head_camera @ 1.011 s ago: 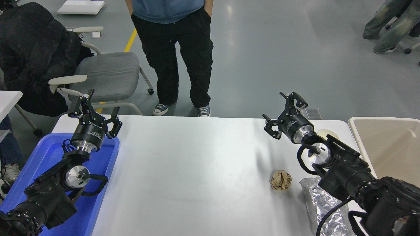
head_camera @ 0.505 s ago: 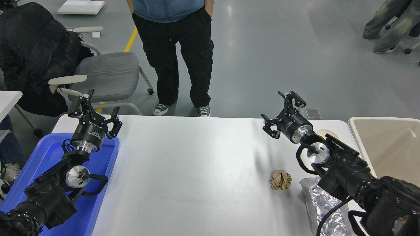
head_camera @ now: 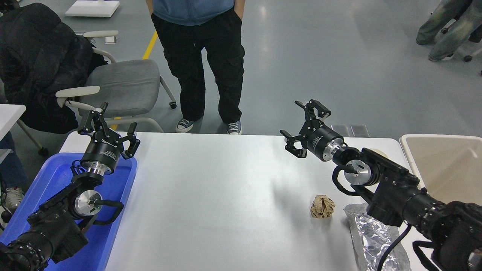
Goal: Dispose of the paper cup in the dustbin
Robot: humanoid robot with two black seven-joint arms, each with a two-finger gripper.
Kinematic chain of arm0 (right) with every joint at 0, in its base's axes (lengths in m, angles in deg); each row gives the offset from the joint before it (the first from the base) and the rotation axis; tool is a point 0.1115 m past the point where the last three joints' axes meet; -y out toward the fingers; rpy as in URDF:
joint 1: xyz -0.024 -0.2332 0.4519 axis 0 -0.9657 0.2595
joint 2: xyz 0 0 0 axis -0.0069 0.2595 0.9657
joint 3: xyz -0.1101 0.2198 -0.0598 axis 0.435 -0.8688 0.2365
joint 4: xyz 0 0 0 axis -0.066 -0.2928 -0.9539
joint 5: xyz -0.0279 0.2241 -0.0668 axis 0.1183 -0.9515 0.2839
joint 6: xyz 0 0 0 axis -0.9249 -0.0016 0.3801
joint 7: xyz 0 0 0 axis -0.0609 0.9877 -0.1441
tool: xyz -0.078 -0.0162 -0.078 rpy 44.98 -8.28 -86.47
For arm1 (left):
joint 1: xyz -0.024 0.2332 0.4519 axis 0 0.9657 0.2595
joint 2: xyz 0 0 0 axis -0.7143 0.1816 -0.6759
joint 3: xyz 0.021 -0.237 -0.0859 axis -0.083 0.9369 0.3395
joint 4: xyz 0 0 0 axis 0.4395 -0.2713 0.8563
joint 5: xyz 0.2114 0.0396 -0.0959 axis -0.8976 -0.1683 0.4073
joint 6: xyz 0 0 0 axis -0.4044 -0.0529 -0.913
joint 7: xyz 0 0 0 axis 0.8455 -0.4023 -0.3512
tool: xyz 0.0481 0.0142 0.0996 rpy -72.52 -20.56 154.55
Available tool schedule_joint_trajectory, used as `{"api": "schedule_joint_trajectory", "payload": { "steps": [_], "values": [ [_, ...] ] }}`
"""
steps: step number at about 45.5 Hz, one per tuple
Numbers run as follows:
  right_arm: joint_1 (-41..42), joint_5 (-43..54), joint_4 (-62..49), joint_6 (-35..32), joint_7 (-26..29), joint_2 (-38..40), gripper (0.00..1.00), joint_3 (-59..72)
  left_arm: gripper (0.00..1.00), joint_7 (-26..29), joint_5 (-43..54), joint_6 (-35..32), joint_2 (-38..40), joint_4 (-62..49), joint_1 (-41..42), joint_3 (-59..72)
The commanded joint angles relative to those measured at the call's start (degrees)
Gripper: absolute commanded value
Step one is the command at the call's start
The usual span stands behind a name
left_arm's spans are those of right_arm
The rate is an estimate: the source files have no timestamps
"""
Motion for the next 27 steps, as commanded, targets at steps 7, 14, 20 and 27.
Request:
{"api": "schedule_joint_trajectory", "payload": {
  "steps": [7,14,20,27],
  "values": [
    [-0.96,15.71,14.47,0.14,0.3,17.79,1.0,5.04,1.0,0.01,0.0,0.0,-0.06,0.0,0.0,0.01],
    [-1.14,21.68,13.77,-0.83,-0.13,23.68,1.0,8.82,1.0,0.01,0.0,0.0,-0.06,0.0,0.0,0.01],
    [-1.05,25.73,12.45,-0.83,-0.22,27.55,1.0,9.97,1.0,0.01,0.0,0.0,-0.06,0.0,0.0,0.01],
    [-0.26,31.62,10.52,-0.83,-0.31,30.9,1.0,11.29,1.0,0.01,0.0,0.0,-0.06,0.0,0.0,0.01]
  ]
}}
